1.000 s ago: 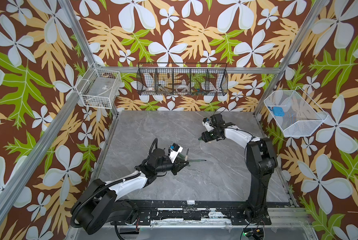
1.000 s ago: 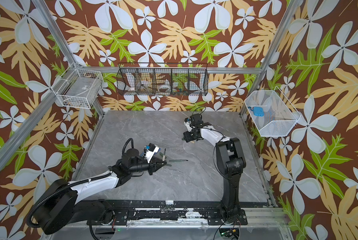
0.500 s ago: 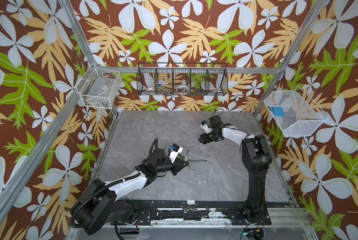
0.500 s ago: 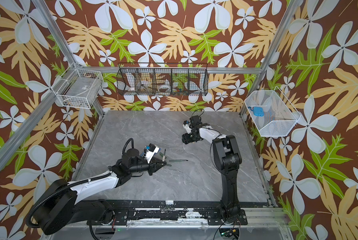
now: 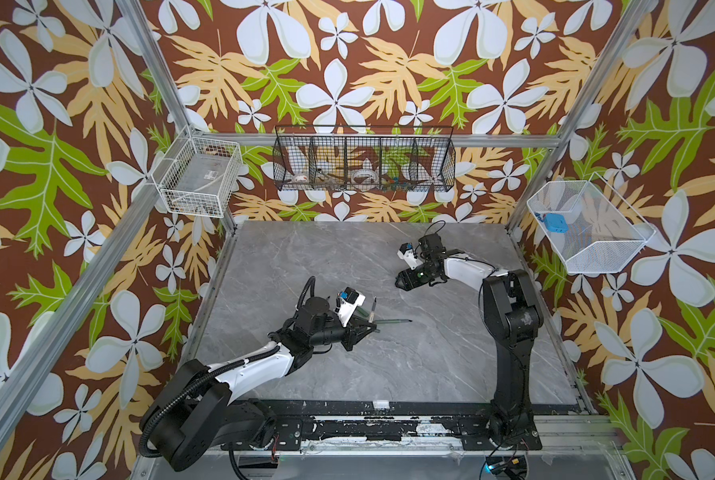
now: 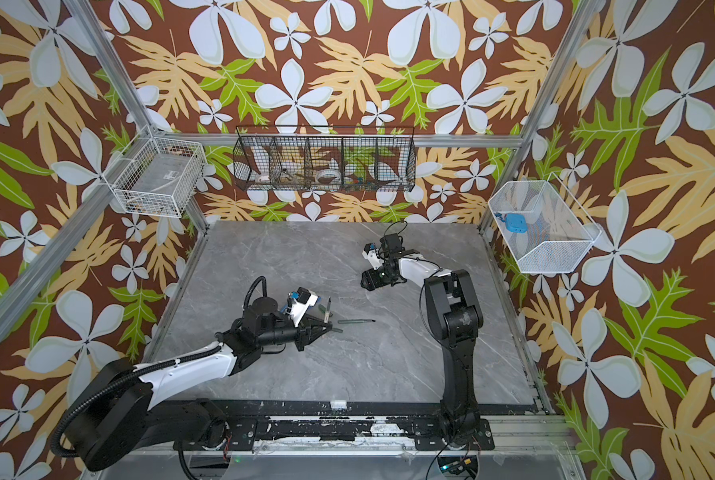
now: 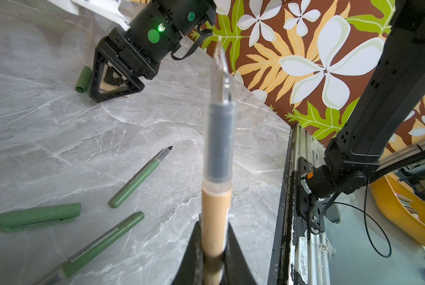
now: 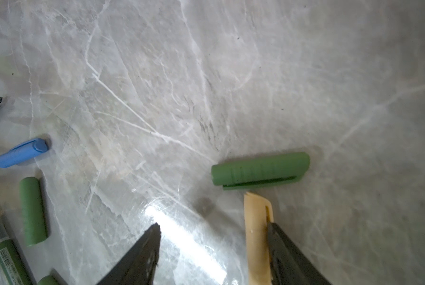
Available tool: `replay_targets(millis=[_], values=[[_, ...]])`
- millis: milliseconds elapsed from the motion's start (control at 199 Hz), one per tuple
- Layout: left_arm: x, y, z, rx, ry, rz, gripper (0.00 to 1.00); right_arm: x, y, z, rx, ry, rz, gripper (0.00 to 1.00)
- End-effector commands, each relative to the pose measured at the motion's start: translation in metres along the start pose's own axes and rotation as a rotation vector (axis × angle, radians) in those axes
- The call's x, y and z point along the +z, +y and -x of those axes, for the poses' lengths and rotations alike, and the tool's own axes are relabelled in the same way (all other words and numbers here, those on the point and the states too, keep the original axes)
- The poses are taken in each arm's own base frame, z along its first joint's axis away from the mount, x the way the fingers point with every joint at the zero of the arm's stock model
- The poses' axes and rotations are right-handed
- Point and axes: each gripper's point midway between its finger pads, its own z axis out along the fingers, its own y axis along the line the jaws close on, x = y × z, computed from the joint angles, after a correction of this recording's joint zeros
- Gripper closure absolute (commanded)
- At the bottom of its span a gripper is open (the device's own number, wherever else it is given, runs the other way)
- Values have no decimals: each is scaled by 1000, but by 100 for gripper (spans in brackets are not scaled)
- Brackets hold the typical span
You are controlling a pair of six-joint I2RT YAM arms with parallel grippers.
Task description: Insert the pens into the pen caps
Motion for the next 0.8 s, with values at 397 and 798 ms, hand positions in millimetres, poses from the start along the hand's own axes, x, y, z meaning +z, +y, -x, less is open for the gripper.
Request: replay_targets(millis=[397,798], values=[[-2,-2,9,24,-27,1,100,-2,33,-39,0,81,110,35],[-1,-2,9,19,-28,1,100,-78,54,-25,106,9,-13,40]])
